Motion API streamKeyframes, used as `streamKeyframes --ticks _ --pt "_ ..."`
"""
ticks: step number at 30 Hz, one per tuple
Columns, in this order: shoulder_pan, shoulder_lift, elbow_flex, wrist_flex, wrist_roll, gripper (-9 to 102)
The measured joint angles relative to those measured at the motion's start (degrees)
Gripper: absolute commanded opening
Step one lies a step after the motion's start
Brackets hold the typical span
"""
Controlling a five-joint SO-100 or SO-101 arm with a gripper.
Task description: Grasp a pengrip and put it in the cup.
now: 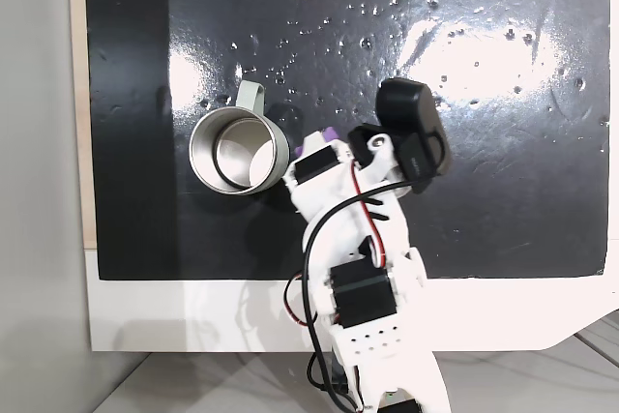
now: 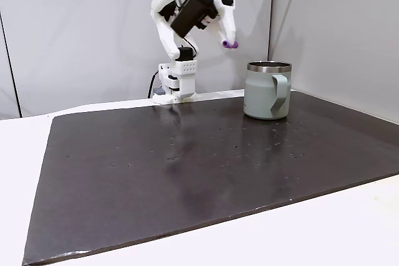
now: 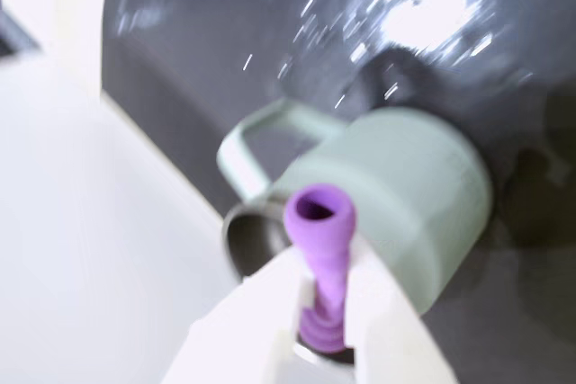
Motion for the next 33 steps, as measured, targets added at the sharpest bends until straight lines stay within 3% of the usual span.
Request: streamKeyframes --ticks 14,19,25,33 --pt "-16.88 -5.19 3.6 -17.49 1.23 0" --pt "-18.9 -7.38 3.96 -19.42 1.23 0" --pt "-19.95 -7.47 4.04 -19.51 1.23 23" --pt "-19.86 -7.29 4.04 -19.07 1.23 26"
